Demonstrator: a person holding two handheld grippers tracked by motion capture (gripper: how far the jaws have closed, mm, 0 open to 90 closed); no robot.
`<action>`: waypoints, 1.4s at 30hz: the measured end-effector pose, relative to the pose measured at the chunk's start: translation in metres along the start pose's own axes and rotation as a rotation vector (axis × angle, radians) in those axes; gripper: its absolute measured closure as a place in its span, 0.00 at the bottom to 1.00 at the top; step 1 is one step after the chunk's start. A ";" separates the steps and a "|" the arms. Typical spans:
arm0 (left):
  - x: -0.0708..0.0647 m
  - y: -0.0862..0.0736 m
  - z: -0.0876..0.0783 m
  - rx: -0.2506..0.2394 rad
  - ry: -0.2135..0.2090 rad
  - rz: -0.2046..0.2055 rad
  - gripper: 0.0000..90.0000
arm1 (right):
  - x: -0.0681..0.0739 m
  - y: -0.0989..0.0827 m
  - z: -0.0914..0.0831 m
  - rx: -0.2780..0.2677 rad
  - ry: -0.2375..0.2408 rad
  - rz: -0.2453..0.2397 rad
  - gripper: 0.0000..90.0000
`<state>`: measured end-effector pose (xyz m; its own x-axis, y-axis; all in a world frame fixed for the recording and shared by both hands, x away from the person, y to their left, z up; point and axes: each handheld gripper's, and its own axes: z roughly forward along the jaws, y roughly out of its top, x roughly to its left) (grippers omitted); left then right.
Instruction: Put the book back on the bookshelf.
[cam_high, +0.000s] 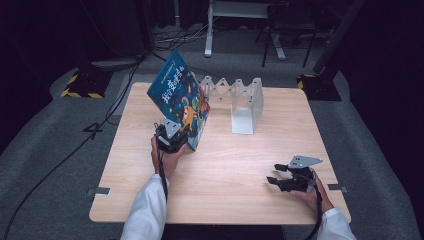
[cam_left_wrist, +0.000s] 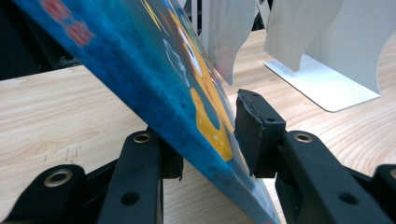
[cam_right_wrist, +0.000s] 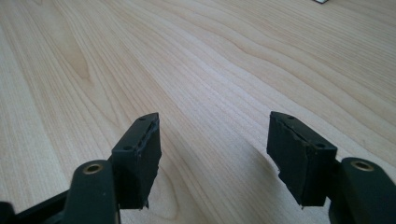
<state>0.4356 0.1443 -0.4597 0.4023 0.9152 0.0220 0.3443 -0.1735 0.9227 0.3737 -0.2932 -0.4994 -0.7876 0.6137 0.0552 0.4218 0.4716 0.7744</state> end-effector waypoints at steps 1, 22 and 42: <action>0.002 0.001 -0.002 0.010 -0.013 0.019 0.70 | 0.000 0.000 -0.001 -0.005 0.001 0.005 0.40; 0.012 0.002 -0.034 0.095 -0.189 0.132 0.43 | 0.005 0.013 -0.014 -0.028 -0.119 0.016 0.31; 0.009 -0.013 -0.072 0.232 -0.269 0.238 0.20 | 0.030 0.019 -0.035 0.009 -0.197 -0.057 0.26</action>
<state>0.3732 0.1806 -0.4436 0.6898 0.7179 0.0942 0.3843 -0.4733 0.7926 0.3419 -0.2882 -0.4608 -0.7078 0.6972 -0.1139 0.3834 0.5146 0.7670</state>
